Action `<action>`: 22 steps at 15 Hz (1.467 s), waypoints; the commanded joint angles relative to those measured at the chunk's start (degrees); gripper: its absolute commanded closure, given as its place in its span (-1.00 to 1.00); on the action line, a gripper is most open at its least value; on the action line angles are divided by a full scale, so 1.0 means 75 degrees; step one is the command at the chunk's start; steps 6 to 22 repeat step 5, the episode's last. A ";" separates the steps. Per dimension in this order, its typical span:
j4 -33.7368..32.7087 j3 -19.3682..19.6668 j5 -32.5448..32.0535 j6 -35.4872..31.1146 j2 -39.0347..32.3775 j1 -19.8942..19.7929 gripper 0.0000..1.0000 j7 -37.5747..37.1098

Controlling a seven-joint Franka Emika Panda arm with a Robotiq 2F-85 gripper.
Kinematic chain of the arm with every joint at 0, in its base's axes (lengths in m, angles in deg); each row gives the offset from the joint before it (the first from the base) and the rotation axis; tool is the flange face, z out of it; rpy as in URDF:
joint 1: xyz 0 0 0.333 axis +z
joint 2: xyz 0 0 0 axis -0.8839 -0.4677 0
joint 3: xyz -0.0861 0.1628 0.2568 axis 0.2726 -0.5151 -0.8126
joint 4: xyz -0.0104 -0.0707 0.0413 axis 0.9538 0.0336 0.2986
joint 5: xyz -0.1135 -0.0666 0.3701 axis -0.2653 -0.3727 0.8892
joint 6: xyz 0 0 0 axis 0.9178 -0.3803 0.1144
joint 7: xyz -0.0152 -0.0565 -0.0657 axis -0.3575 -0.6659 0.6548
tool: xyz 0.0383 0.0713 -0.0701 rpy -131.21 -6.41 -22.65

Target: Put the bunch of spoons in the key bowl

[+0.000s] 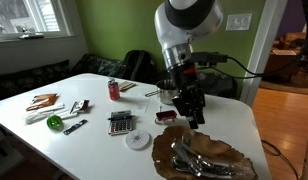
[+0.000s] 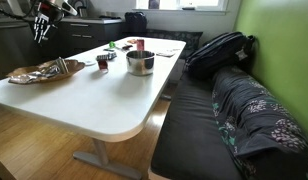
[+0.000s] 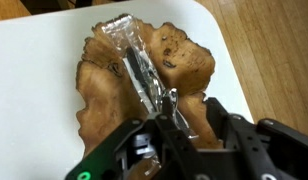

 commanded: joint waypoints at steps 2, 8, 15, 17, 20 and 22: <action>0.0226 -0.0032 0.0150 -0.1724 0.0357 -0.0008 -0.62 0.0242; -0.0018 -0.0045 0.0085 -0.1843 0.0193 -0.0019 -0.57 0.0142; -0.0018 -0.0045 0.0085 -0.1843 0.0193 -0.0019 -0.57 0.0142; -0.0018 -0.0045 0.0085 -0.1843 0.0193 -0.0019 -0.57 0.0142; -0.0018 -0.0045 0.0085 -0.1843 0.0193 -0.0019 -0.57 0.0142; -0.0018 -0.0045 0.0085 -0.1843 0.0193 -0.0019 -0.57 0.0142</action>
